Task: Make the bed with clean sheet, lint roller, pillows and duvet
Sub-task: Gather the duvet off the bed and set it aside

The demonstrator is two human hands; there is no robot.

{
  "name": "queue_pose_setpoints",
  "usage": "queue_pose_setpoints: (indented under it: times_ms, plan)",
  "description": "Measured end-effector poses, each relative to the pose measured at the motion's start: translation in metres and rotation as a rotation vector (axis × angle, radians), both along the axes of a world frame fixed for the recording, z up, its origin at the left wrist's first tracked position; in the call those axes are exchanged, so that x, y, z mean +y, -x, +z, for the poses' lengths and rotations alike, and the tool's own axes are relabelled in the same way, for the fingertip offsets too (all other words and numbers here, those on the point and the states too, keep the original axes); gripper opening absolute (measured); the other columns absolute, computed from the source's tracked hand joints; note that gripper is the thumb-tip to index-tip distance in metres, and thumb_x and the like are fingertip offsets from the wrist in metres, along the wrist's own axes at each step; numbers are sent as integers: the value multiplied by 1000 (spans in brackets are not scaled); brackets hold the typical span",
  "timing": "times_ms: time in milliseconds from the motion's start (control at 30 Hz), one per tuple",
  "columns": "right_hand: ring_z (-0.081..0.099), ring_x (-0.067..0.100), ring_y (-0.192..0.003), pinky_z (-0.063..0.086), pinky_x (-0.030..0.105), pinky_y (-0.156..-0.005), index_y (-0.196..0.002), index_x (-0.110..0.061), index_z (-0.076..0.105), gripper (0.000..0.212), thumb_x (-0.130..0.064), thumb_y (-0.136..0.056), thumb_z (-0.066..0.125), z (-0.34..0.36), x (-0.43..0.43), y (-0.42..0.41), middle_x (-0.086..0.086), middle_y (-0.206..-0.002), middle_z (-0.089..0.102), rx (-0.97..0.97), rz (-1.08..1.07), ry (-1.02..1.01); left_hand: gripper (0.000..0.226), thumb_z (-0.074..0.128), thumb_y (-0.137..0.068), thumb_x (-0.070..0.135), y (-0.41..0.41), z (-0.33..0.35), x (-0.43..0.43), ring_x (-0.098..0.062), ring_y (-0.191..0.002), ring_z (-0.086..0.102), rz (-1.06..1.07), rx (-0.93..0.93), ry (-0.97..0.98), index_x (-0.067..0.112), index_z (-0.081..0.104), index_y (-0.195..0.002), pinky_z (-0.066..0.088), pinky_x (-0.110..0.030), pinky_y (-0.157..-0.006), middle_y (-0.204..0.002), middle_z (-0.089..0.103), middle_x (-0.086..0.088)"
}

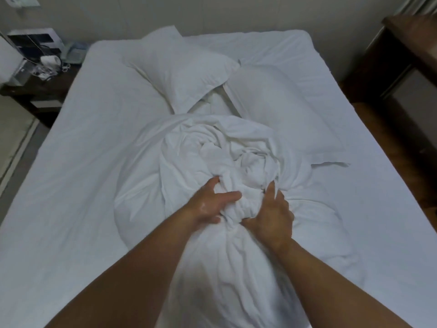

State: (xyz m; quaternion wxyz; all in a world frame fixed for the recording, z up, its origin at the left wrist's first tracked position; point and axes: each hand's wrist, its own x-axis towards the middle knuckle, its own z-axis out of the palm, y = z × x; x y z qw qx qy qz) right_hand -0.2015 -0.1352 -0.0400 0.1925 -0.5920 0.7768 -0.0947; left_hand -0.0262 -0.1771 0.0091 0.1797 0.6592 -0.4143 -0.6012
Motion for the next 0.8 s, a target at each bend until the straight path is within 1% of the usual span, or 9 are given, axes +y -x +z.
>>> queue_pose_setpoints:
  times_ms: [67, 100, 167, 267, 367, 467, 667, 733, 800]
  plan:
    - [46, 35, -127, 44, 50, -98, -159, -19, 7, 134, -70, -58, 78, -10, -18, 8, 12, -146, 42, 15, -25, -38, 73, 84, -73, 45, -37, 11, -24, -15, -71, 70, -48, -169, 167, 34, 47, -136, 55, -25, -59, -91, 74, -4]
    - [46, 35, -127, 43, 50, -98, -159, -20, 6, 133, -71, -59, 78, -14, -27, 10, 11, -146, 42, 30, -33, -47, 73, 83, -74, 47, -60, 15, -37, -13, -76, 71, -47, -362, 322, 29, 50, -135, 55, -22, -66, -88, 74, -3]
    - [45, 35, -129, 43, 51, -100, -159, -24, 4, 134, -72, -58, 77, -22, -42, 15, 10, -146, 43, 48, -56, -61, 92, 80, -68, 63, -109, 13, -65, -24, -113, 62, -52, -680, 538, 26, 44, -144, 49, -30, -95, -119, 65, -9]
    - [40, 36, -134, 42, 55, -104, -158, -30, 2, 132, -71, -58, 76, -34, -62, 17, 8, -145, 44, 40, -90, -99, 119, 64, -57, 88, -166, -6, -105, -34, -146, 18, -184, -859, 340, 45, 10, -154, 29, -55, -115, -159, 16, -7]
    - [37, 38, -135, 41, 57, -105, -156, -34, 2, 132, -69, -54, 78, -47, -75, 18, 8, -144, 45, 46, -124, -136, 136, 61, -41, 97, -187, -27, -142, -31, -151, -12, -315, -884, 231, 54, -9, -150, 12, -68, -115, -165, -14, 3]
    - [40, 37, -133, 42, 57, -103, -153, -38, 6, 132, -73, -45, 74, -59, -84, 21, 7, -139, 49, 15, -153, -148, 148, 66, -28, 97, -183, -44, -174, -31, -150, -20, -397, -873, 165, 59, -16, -146, 11, -75, -110, -162, -25, 8]
    - [47, 36, -127, 48, 57, -97, -152, -39, 16, 136, -83, -34, 65, -87, -96, 34, 7, -133, 53, -54, -187, -158, 144, 67, -23, 96, -186, -101, -213, -44, -148, -18, -410, -842, 69, 72, -23, -132, 15, -75, -110, -159, -34, 7]
    - [47, 35, -129, 48, 56, -98, -153, -39, 16, 137, -82, -33, 68, -102, -98, 40, 7, -137, 50, -98, -197, -169, 138, 67, -30, 97, -185, -133, -222, -46, -148, -17, -411, -808, 55, 73, -23, -132, 13, -70, -114, -161, -29, 6]
    - [46, 34, -132, 48, 54, -99, -152, -39, 17, 136, -82, -34, 69, -116, -100, 44, 7, -142, 48, -125, -207, -168, 129, 72, -50, 88, -172, -164, -223, -48, -149, -4, -410, -769, 70, 64, -13, -144, 18, -67, -115, -165, -16, 3]
